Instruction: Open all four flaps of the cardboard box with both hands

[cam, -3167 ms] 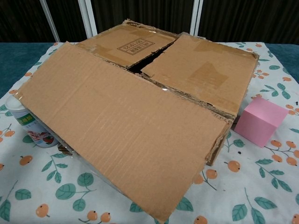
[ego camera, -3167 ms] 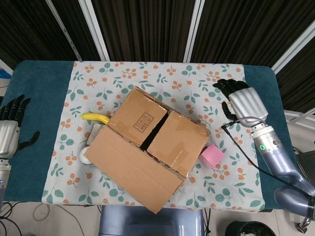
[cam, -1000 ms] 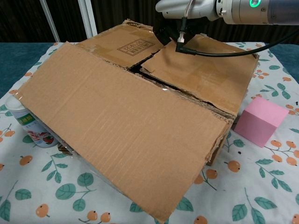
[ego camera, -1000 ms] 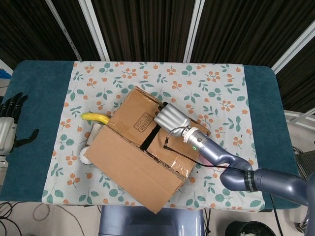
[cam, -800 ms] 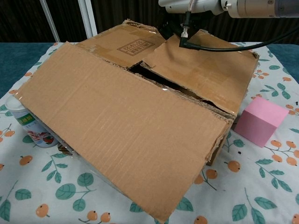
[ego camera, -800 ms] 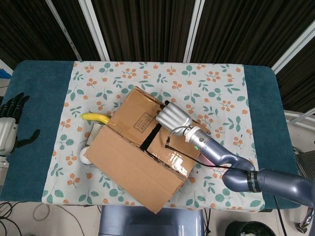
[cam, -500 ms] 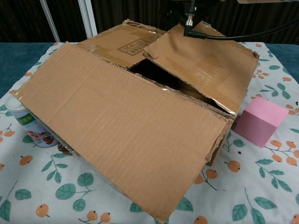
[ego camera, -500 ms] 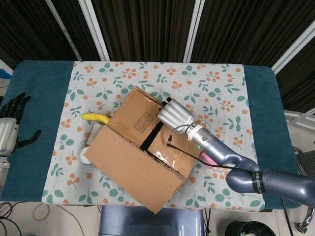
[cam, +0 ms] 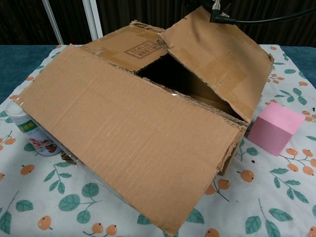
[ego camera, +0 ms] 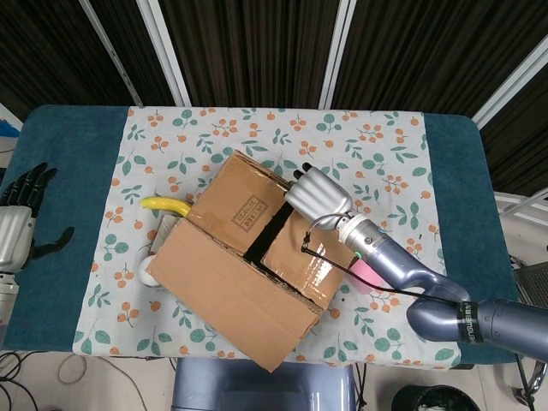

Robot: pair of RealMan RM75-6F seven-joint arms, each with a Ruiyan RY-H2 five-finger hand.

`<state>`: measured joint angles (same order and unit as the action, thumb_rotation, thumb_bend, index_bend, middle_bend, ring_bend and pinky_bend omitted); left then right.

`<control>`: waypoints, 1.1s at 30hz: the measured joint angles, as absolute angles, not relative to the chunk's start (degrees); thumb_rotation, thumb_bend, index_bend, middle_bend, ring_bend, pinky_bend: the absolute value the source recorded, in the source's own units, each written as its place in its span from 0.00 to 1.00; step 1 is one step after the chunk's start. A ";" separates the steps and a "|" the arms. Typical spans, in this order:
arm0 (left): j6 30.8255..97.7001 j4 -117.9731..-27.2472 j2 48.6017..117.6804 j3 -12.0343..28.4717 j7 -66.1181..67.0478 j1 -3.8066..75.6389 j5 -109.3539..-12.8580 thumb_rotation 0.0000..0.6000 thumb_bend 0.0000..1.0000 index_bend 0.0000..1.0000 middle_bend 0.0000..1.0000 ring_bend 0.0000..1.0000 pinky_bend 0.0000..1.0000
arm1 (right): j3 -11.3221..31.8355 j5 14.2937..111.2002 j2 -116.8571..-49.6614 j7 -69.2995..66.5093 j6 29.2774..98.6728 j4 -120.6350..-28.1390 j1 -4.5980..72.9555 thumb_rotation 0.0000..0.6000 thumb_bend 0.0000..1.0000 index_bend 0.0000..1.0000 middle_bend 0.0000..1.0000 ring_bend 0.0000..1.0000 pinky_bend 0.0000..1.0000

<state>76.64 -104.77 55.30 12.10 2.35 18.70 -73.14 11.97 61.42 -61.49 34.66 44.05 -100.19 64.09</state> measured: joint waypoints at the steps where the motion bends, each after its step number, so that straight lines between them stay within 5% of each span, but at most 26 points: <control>1: 76.55 -104.74 55.29 12.05 2.33 18.71 -73.22 1.00 0.26 0.00 0.00 0.00 0.10 | 11.90 61.26 -60.97 34.82 44.07 -100.63 64.08 1.00 1.00 0.63 0.52 0.36 0.35; 33: 80.93 -109.83 51.20 13.29 -2.18 17.06 -78.06 1.00 0.26 0.00 0.00 0.00 0.10 | 10.64 57.60 -47.80 37.17 47.03 -115.56 61.91 1.00 1.00 0.63 0.52 0.36 0.35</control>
